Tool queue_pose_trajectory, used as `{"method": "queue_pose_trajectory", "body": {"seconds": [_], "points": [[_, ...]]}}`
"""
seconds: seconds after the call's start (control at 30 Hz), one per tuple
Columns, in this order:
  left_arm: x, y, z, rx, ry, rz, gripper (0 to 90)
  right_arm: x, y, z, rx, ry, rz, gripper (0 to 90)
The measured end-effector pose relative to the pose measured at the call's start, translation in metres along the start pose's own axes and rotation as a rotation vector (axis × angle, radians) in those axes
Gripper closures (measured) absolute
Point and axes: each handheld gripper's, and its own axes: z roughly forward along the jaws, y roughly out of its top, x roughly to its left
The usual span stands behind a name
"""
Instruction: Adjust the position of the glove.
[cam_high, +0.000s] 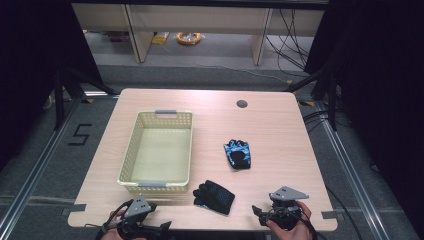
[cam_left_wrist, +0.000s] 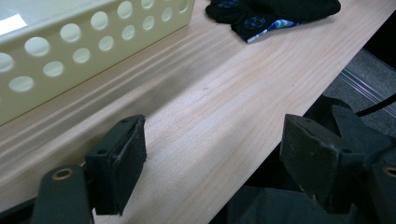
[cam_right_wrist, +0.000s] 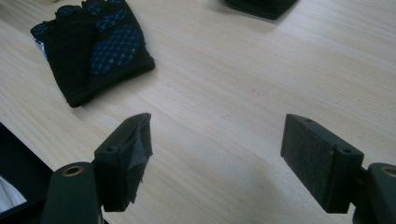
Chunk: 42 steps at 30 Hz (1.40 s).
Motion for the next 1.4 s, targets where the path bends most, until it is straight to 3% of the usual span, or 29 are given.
{"method": "queue_pose_trajectory", "body": {"seconds": [0.13, 0.23, 0.3, 0.4, 0.53, 0.57, 0.6, 0.63, 0.7, 0.73, 0.83, 0.87, 1.0, 1.03, 1.17, 1.3, 1.37, 1.4], "points": [[0.000, 0.000, 0.000, -0.001, 0.002, -0.001, 22.2, 0.002, 0.001, -0.002, 0.008, -0.004, 0.041, 25.4], [0.000, 0.000, 0.000, 0.000, 0.002, 0.003, 22.2, 0.002, 0.001, -0.002, 0.009, -0.003, 0.041, 25.4], [0.000, 0.000, 0.000, 0.008, 0.002, 0.012, 22.2, 0.000, 0.001, 0.000, -0.004, -0.013, 0.008, 25.4], [0.000, 0.001, 0.000, 0.012, 0.002, 0.015, 22.2, 0.002, 0.002, -0.001, 0.008, -0.014, 0.031, 25.4], [-0.001, 0.001, 0.001, 0.016, 0.013, 0.020, 22.2, 0.002, 0.003, 0.001, 0.001, 0.000, 0.024, 25.8], [0.000, 0.001, 0.001, 0.016, 0.018, 0.023, 22.2, 0.001, 0.002, 0.001, 0.004, -0.010, 0.006, 26.8], [-0.002, 0.001, 0.002, 0.009, 0.003, 0.017, 22.2, 0.003, 0.004, 0.002, 0.001, 0.002, 0.028, 27.2], [-0.002, 0.001, 0.002, 0.011, 0.002, 0.019, 22.2, 0.003, 0.005, 0.003, -0.011, -0.003, 0.019, 27.6], [-0.002, 0.001, 0.004, 0.019, 0.016, 0.011, 22.3, 0.004, 0.008, 0.004, -0.008, 0.028, 0.023, 31.0], [-0.002, 0.001, 0.003, 0.022, 0.007, 0.010, 22.3, 0.005, 0.010, 0.005, -0.027, 0.005, 0.006, 32.7], [-0.002, 0.001, 0.003, 0.018, 0.009, 0.015, 22.3, 0.008, 0.014, 0.006, -0.036, 0.008, 0.006, 35.0], [-0.003, 0.001, 0.004, 0.006, 0.002, 0.011, 22.4, 0.010, 0.019, 0.008, -0.052, 0.019, -0.015, 38.3], [-0.003, 0.002, 0.004, 0.003, 0.002, 0.010, 22.4, 0.017, 0.026, 0.015, -0.060, 0.034, -0.014, 41.5], [-0.001, 0.002, 0.004, 0.015, 0.011, 0.024, 22.5, 0.020, 0.028, 0.017, -0.055, 0.032, -0.034, 42.5], [-0.003, 0.002, 0.005, 0.018, 0.008, 0.008, 22.5, 0.026, 0.037, 0.030, -0.028, 0.047, -0.066, 46.3], [-0.004, 0.002, 0.006, 0.003, -0.002, 0.011, 22.7, 0.032, 0.045, 0.042, -0.019, 0.057, -0.074, 50.2], [-0.004, 0.002, 0.007, 0.020, 0.010, 0.012, 22.7, 0.034, 0.048, 0.045, 0.012, 0.057, -0.065, 52.3], [-0.006, 0.003, 0.008, 0.003, -0.005, 0.017, 22.7, 0.035, 0.049, 0.050, 0.015, 0.066, -0.070, 53.8]]}}
